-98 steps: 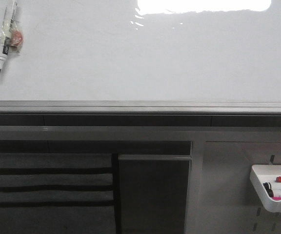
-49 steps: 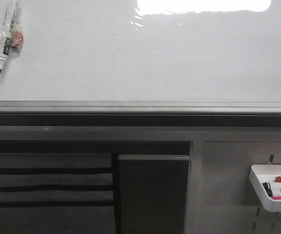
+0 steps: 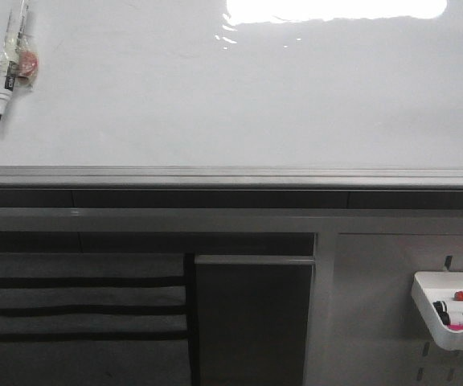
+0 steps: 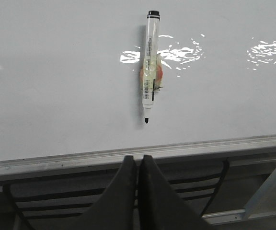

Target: Write number 3 on whiteboard

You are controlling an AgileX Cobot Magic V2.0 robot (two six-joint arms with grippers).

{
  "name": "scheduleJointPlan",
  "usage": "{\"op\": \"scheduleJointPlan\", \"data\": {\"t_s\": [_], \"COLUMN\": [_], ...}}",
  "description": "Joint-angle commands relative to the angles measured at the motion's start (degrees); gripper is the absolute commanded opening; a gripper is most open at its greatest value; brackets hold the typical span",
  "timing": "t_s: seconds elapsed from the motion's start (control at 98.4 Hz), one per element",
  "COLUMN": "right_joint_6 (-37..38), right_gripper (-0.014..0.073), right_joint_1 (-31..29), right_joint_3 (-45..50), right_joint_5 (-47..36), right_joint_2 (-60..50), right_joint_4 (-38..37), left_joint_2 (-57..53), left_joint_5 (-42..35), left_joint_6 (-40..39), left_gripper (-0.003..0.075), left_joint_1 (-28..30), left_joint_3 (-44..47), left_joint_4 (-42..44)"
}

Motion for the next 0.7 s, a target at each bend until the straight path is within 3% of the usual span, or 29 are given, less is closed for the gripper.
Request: {"op": "scheduleJointPlan", "data": {"t_s": [0.0, 0.091, 0.193, 0.335, 0.417, 0.488, 0.691], "right_joint_6": [-0.7, -0.92, -2.46, -3.15, -3.15, -3.15, -3.25], "right_gripper": [-0.0049, 0.0038, 0.0231, 0.043, 0.0442, 0.044, 0.044], "right_joint_1": [-0.33, 0.72, 3.74, 8.66, 11.15, 13.32, 20.41], "right_joint_3": [-2.14, -2.14, -2.14, -2.14, -2.14, -2.14, -2.14], "right_joint_5": [-3.94, -4.17, -4.22, -4.86, -5.68, -5.89, -5.89], "right_joint_2": [1.48, 2.32, 3.07, 4.62, 6.17, 7.52, 9.3], "right_joint_4": [0.0, 0.0, 0.0, 0.0, 0.56, 1.98, 3.61], "left_joint_2": [2.05, 3.71, 5.74, 9.01, 11.08, 13.65, 23.02], "left_joint_5": [-5.29, -5.69, -7.07, -9.62, -11.33, -13.83, -23.92], "left_joint_6": [-0.53, -0.53, -0.53, -0.14, 0.22, 0.22, 0.22], "left_gripper": [-0.002, -0.002, 0.0, 0.0183, 0.033, 0.0414, 0.0419], "left_joint_1": [-0.43, -0.43, -1.03, -3.51, -5.28, -6.55, -8.48], "left_joint_3": [-1.75, -1.65, -1.65, -1.65, -1.65, -1.65, -1.86], "left_joint_4": [-0.35, -0.35, -0.35, -0.35, -0.35, -0.35, -0.35]}}
